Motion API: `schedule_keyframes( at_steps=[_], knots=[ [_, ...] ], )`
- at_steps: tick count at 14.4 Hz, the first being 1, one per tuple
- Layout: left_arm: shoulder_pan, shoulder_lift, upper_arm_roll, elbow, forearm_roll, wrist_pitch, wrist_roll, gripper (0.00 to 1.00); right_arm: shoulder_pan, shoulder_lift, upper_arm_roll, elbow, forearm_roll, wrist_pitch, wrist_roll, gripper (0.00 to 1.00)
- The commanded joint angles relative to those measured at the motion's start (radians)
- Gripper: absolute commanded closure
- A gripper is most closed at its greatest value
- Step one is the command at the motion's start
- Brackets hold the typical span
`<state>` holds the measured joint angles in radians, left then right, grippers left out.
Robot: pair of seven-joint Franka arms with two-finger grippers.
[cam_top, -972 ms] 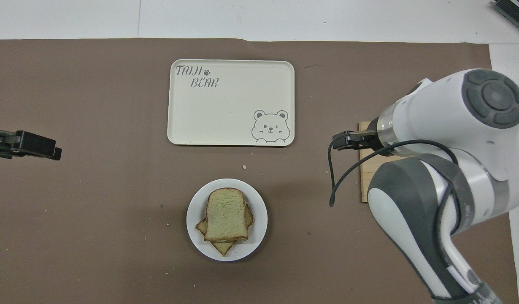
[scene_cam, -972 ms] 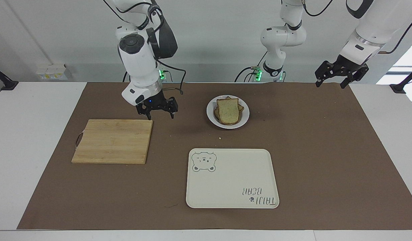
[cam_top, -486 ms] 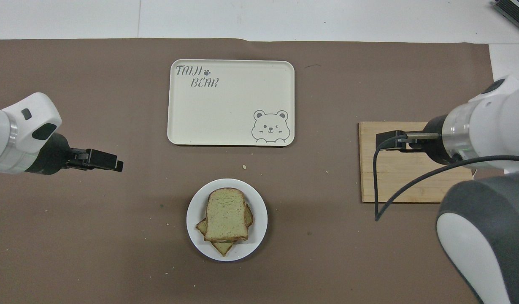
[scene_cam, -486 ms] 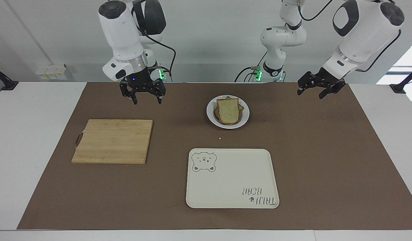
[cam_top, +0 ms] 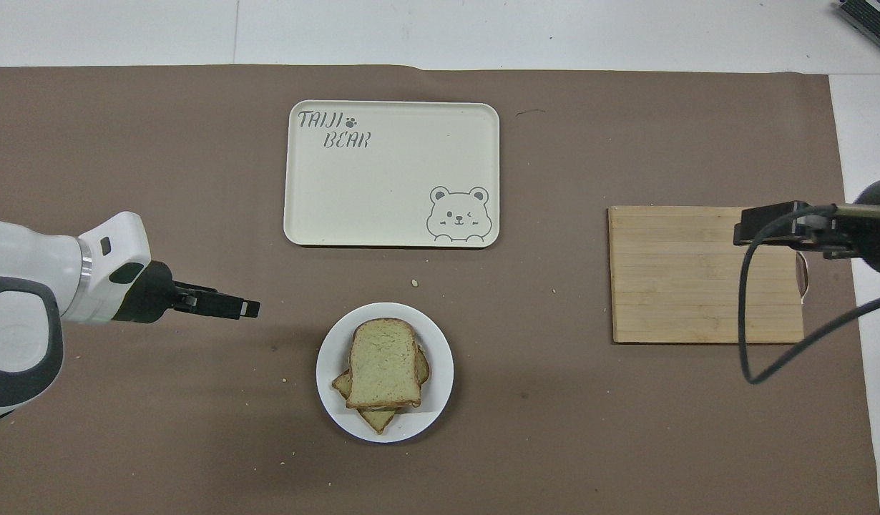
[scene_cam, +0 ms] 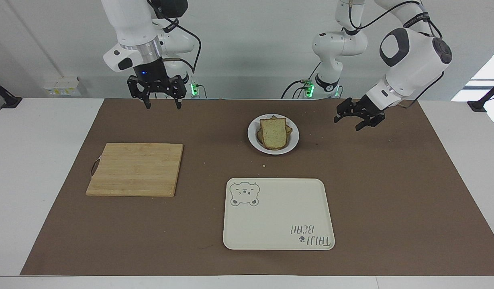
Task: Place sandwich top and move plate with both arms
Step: 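Reach the left gripper to the plate rim while the right gripper retracts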
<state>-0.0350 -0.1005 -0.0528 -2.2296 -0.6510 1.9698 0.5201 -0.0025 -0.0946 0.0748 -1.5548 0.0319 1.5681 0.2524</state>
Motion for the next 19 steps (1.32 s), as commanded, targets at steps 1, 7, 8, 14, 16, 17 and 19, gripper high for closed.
schedule_keyframes(
  at_steps=[1, 7, 8, 14, 16, 17, 19],
  knots=[
    [-0.02, 0.004, 0.013, -0.108, -0.111, 0.076, 0.129, 0.0, -0.011, -0.017, -0.039, 0.018, -0.015, -0.031, -0.001, 0.0],
    [-0.131, 0.021, 0.013, -0.263, -0.315, 0.224, 0.251, 0.0, -0.019, -0.051, -0.135, 0.006, -0.021, -0.072, -0.128, 0.0],
    [-0.137, 0.022, 0.011, -0.278, -0.355, 0.233, 0.253, 0.0, -0.023, -0.051, -0.135, 0.002, -0.021, -0.074, -0.142, 0.0],
    [-0.27, 0.048, 0.011, -0.357, -0.512, 0.368, 0.255, 0.29, -0.004, -0.027, -0.116, -0.036, -0.036, -0.06, -0.151, 0.0],
    [-0.272, 0.054, 0.011, -0.357, -0.527, 0.368, 0.255, 0.5, -0.004, -0.03, -0.116, -0.045, -0.036, -0.06, -0.163, 0.0],
    [-0.27, 0.054, 0.013, -0.357, -0.541, 0.367, 0.255, 0.57, -0.004, -0.031, -0.116, -0.05, -0.038, -0.06, -0.188, 0.0],
    [-0.27, 0.054, 0.013, -0.357, -0.547, 0.365, 0.255, 0.82, -0.005, -0.043, -0.118, -0.073, -0.046, -0.059, -0.222, 0.0]
  ],
)
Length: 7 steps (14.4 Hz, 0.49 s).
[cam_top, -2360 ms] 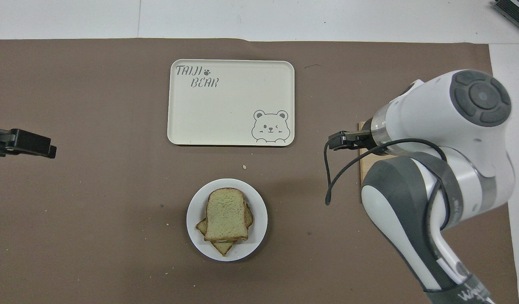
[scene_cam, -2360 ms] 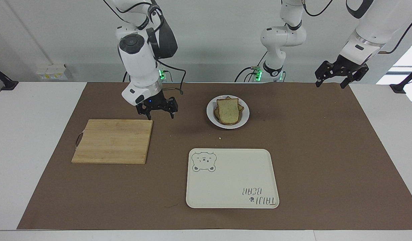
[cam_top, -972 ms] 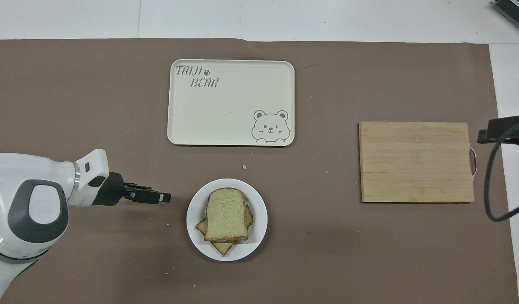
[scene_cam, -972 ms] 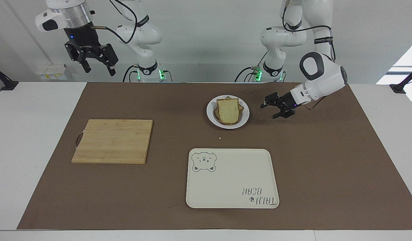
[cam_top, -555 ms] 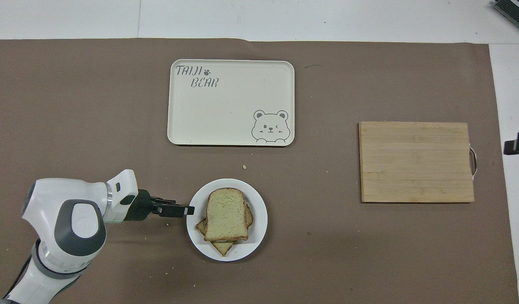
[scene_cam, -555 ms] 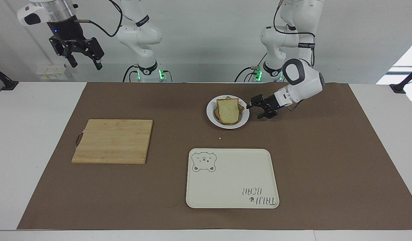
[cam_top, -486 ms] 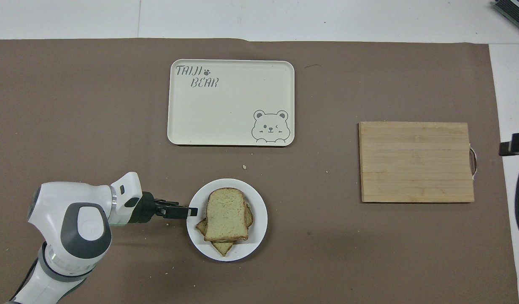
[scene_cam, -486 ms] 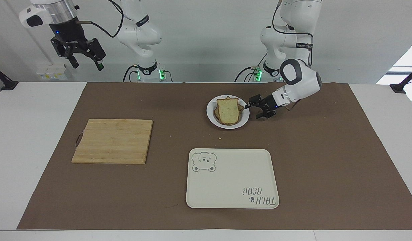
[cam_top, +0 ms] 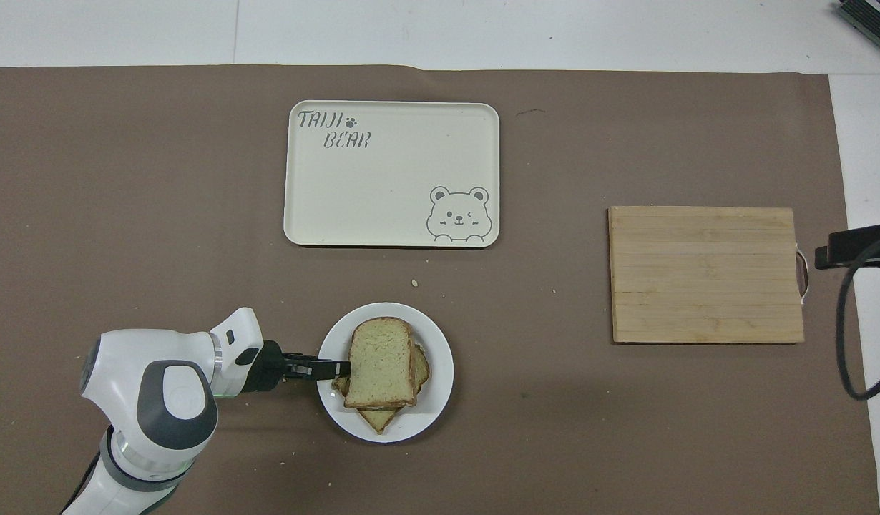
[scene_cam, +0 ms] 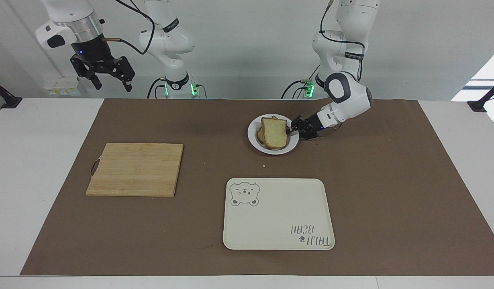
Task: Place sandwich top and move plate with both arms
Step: 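Reach the left gripper to the plate rim while the right gripper retracts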
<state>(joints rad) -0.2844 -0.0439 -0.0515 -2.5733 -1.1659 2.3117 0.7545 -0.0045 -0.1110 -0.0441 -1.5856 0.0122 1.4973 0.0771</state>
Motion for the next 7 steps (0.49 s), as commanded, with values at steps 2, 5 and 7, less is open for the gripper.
schedule_keyframes(
  at_steps=[2, 5, 7],
  knots=[
    [-0.016, -0.004, 0.012, -0.015, -0.032, 0.015, 0.019, 1.0, -0.003, -0.029, 0.001, -0.044, -0.029, 0.014, -0.057, 0.0],
    [0.005, -0.002, 0.013, -0.008, -0.032, -0.017, 0.012, 1.0, -0.002, -0.026, 0.003, -0.044, -0.043, 0.015, -0.051, 0.0],
    [0.063, 0.006, 0.013, 0.016, -0.032, -0.087, 0.014, 1.0, -0.002, -0.026, 0.003, -0.044, -0.043, 0.017, -0.046, 0.0]
  ],
)
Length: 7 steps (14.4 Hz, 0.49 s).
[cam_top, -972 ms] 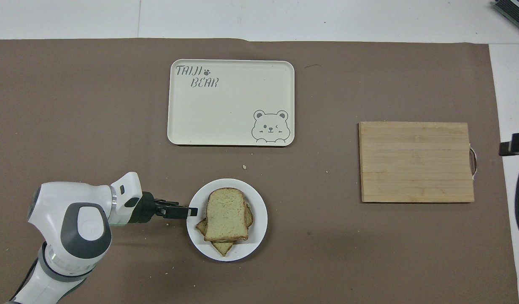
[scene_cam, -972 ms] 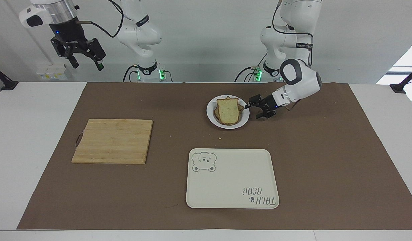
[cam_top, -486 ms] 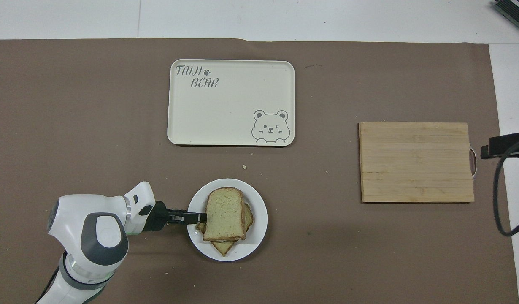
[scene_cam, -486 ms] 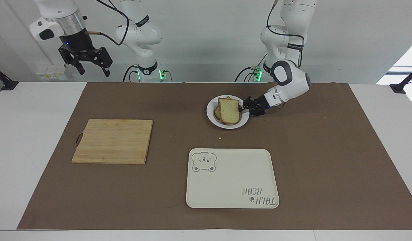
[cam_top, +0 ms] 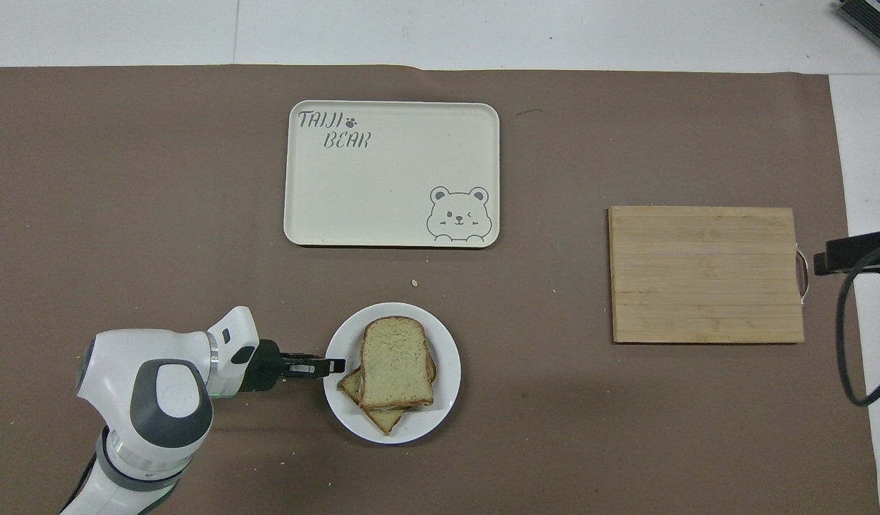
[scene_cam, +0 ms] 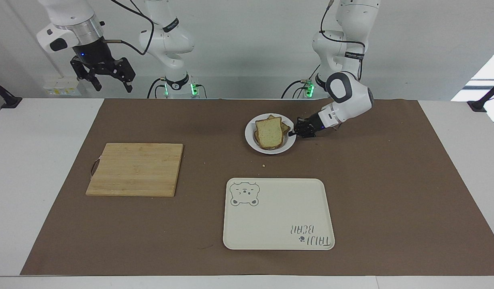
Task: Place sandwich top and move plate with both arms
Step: 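Slide the white plate with the left gripper onto the bear tray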
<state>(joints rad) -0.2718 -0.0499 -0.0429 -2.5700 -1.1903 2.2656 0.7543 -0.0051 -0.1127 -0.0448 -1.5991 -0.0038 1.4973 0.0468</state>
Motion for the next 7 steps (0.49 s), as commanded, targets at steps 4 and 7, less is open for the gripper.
schedule_keyframes(
  at_steps=[4, 7],
  knots=[
    [0.158, 0.047, 0.006, 0.1, -0.008, -0.191, 0.011, 1.0, -0.006, -0.016, 0.0, -0.019, -0.012, 0.017, -0.019, 0.0],
    [0.212, 0.109, 0.006, 0.219, -0.006, -0.264, -0.007, 1.0, -0.004, -0.016, 0.002, -0.019, -0.012, 0.012, -0.021, 0.0]
  ],
)
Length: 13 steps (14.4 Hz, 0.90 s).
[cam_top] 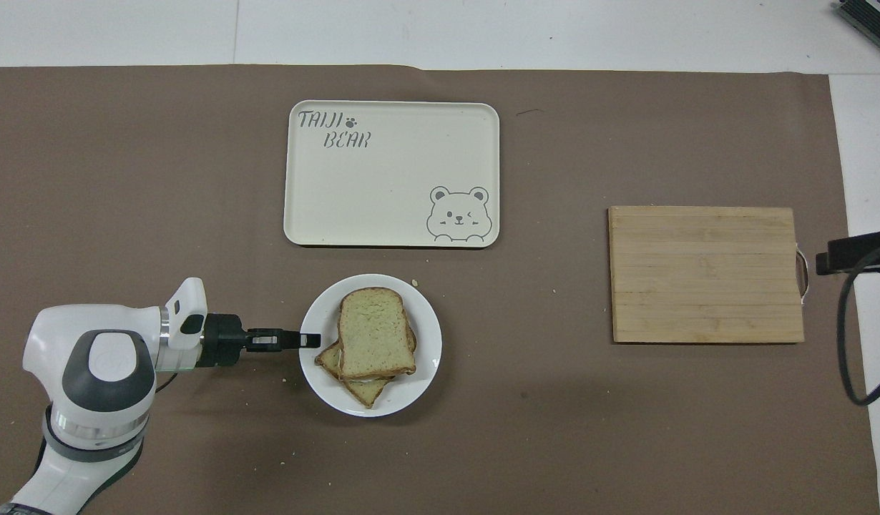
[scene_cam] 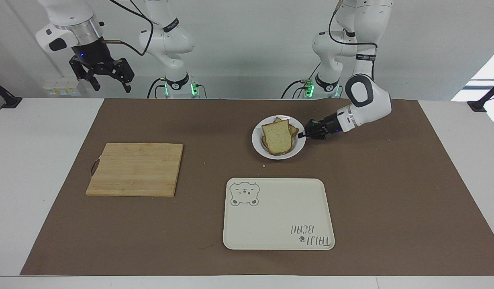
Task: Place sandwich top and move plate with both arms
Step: 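Slide the white plate with the left gripper onto the bear tray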
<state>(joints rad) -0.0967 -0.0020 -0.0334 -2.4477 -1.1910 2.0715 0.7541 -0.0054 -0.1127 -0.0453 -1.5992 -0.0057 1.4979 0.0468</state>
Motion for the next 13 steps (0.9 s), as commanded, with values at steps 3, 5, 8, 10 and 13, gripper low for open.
schedule_keyframes(
  at_steps=[3, 5, 8, 10, 13],
  knots=[
    [0.064, 0.125, -0.003, 0.215, -0.005, -0.117, -0.038, 1.0, -0.004, -0.016, 0.002, -0.019, -0.008, 0.012, -0.019, 0.0],
    [0.08, 0.171, -0.002, 0.297, 0.004, -0.119, -0.074, 1.0, -0.004, -0.016, 0.002, -0.019, -0.008, 0.012, -0.021, 0.0],
    [0.087, 0.266, -0.008, 0.456, 0.031, -0.122, -0.139, 1.0, -0.004, -0.016, 0.002, -0.019, -0.008, 0.012, -0.021, 0.0],
    [0.088, 0.358, -0.014, 0.625, 0.034, -0.137, -0.241, 1.0, -0.004, -0.016, 0.002, -0.019, -0.008, 0.012, -0.021, 0.0],
    [0.087, 0.43, -0.022, 0.758, 0.033, -0.126, -0.34, 1.0, -0.004, -0.016, 0.002, -0.019, -0.008, 0.012, -0.021, 0.0]
  ],
)
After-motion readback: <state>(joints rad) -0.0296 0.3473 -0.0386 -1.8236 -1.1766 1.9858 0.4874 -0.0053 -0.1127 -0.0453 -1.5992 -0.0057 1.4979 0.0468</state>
